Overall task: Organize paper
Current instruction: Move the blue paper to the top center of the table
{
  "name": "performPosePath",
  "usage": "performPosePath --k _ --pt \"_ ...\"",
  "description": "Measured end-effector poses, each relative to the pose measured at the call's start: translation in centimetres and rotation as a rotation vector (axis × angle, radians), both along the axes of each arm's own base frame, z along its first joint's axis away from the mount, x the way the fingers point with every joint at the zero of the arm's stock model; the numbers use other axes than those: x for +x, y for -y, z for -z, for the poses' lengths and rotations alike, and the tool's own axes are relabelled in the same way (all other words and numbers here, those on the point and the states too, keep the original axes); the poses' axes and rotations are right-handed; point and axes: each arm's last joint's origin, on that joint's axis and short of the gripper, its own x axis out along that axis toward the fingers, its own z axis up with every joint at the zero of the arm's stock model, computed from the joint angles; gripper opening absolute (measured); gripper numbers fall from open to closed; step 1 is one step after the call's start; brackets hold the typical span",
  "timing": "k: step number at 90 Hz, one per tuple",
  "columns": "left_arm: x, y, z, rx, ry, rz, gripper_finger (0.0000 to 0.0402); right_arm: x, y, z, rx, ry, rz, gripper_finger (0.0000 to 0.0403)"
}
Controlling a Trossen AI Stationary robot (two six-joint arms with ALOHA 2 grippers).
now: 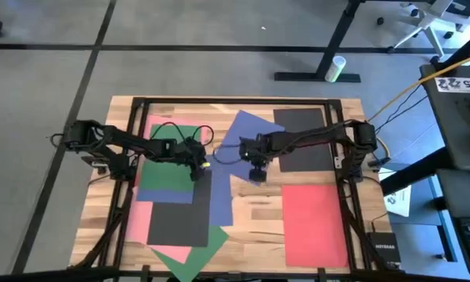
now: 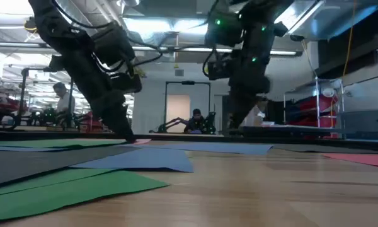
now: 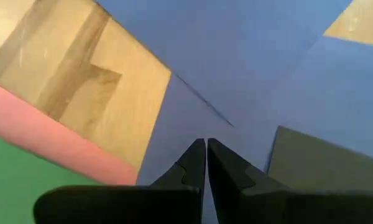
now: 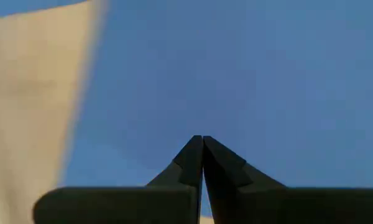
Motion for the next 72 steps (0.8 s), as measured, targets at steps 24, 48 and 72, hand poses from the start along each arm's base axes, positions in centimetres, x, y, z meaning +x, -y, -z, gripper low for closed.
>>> performPosePath --k 24,48,72 --pt "0.1 0.5 0.0 -0.043 0.005 0.019 0.0000 -2.7 5.5 2.5 0.061 -0.031 0.199 0.0000" --pt "0.2 1.4 0.0 -0.056 0.009 0.042 0.0000 -3.5 7.8 4.3 0.130 -0.014 0.253 0.0000" --pt "0.2 1.7 0.0 -0.062 0.010 0.046 0.0000 -3.1 9.2 4.3 0.154 0.041 0.254 0.0000"
